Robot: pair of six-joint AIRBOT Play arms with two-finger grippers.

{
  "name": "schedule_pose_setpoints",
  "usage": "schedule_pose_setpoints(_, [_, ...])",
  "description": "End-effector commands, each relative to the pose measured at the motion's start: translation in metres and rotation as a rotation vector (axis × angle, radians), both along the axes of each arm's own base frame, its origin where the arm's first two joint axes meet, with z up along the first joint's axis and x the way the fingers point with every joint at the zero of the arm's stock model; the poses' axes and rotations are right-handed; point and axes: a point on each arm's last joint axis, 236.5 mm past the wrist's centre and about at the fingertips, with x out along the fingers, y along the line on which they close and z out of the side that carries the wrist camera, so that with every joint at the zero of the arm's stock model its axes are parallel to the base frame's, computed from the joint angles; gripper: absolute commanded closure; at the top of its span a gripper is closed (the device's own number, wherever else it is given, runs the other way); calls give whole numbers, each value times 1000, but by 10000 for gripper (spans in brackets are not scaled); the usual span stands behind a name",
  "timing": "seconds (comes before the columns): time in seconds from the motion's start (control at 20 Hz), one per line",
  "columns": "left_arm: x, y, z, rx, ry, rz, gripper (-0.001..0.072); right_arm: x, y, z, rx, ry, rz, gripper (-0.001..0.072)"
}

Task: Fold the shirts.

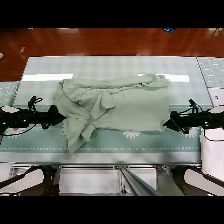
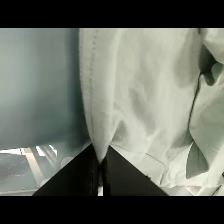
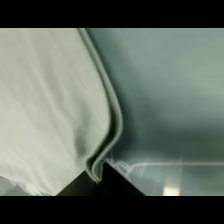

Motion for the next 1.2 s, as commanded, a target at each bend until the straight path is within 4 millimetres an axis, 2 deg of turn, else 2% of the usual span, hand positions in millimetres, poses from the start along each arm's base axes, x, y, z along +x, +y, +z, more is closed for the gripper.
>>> schedule_pose_setpoints(0.0, [1, -1, 6, -4, -12, -6, 685, 13, 16, 22, 39, -85, 84, 682])
schedule_pose_setpoints(0.05, [3, -1, 14, -5, -32, -16, 685, 22, 11, 36, 23, -126, 100, 682])
schedule_pose_setpoints(0.15, [17, -1, 45, 4, -117, -49, 685, 55, -1, 87, -29, -276, 118, 682])
schedule_pose_setpoints(0.2, [28, 1, 68, 20, -183, -62, 685, 73, -8, 118, -73, -368, 124, 682])
schedule_pose_setpoints(0.25, [44, 4, 101, 36, -274, -61, 685, 93, -14, 156, -113, -474, 121, 682])
schedule_pose_setpoints(0.3, [59, 5, 138, 49, -376, -56, 685, 110, -20, 195, -152, -571, 113, 682])
schedule_pose_setpoints(0.4, [88, 4, 239, 57, -631, -33, 685, 135, -30, 285, -240, -780, 110, 682])
schedule_pose_setpoints(0.5, [97, 4, 341, 110, -873, -38, 685, 144, -33, 379, -329, -989, 111, 682])
schedule_pose_setpoints(0.6, [89, 3, 436, 192, -1092, -41, 686, 136, -32, 470, -423, -1197, 109, 682])
schedule_pose_setpoints(0.65, [82, 3, 478, 225, -1185, -27, 685, 126, -30, 512, -478, -1293, 107, 682])
schedule_pose_setpoints(0.7, [71, 1, 519, 251, -1274, -12, 686, 114, -28, 545, -527, -1371, 105, 682])
schedule_pose_setpoints(0.8, [45, -6, 579, 306, -1420, -15, 686, 85, -19, 601, -601, -1507, 105, 682])
schedule_pose_setpoints(0.85, [33, -8, 599, 362, -1477, -25, 685, 71, -17, 622, -634, -1559, 89, 682])
schedule_pose_setpoints(0.95, [11, 1, 623, 541, -1540, -17, 686, 45, -16, 653, -696, -1659, 39, 682])
schedule_pose_setpoints(1.05, [-17, 10, 638, 661, -1558, 32, 686, 18, -13, 666, -751, -1695, 27, 682])
schedule_pose_setpoints(1.15, [-53, 16, 650, 803, -1589, 66, 686, -8, -11, 662, -818, -1669, 45, 682])
